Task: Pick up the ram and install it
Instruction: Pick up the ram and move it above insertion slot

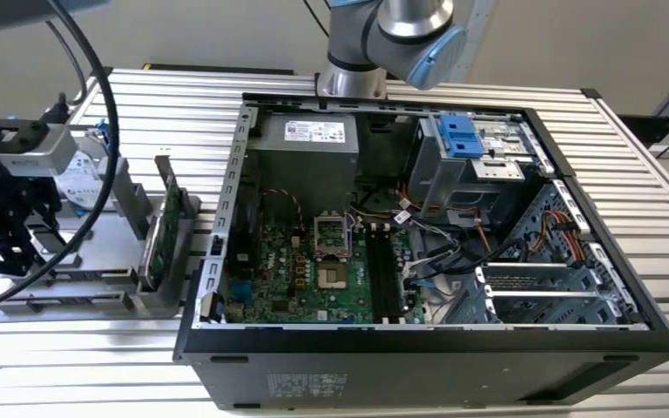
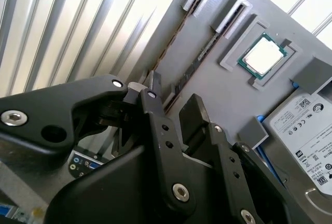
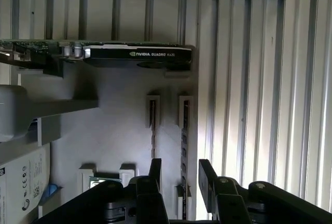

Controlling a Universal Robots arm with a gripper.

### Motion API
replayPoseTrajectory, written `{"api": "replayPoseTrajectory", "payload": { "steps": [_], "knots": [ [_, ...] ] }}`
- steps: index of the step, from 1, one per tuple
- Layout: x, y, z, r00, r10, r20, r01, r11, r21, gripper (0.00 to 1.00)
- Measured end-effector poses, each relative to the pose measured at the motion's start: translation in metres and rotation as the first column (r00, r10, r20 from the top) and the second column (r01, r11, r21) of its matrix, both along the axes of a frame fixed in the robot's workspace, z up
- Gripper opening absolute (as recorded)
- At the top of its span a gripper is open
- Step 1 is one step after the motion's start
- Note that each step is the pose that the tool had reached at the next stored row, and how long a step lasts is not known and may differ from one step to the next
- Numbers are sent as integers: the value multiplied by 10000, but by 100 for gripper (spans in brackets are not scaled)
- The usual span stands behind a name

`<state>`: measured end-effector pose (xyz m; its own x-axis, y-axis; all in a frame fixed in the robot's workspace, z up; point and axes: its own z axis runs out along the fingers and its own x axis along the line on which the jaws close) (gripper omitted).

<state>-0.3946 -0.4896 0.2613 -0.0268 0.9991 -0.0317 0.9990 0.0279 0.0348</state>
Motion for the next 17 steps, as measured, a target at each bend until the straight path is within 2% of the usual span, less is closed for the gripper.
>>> {"api": "replayPoseTrajectory", "payload": {
  "steps": [17],
  "knots": [
    [0, 0, -51, 10000, 0, 0, 0, 10000, -5, 100]
  ]
}}
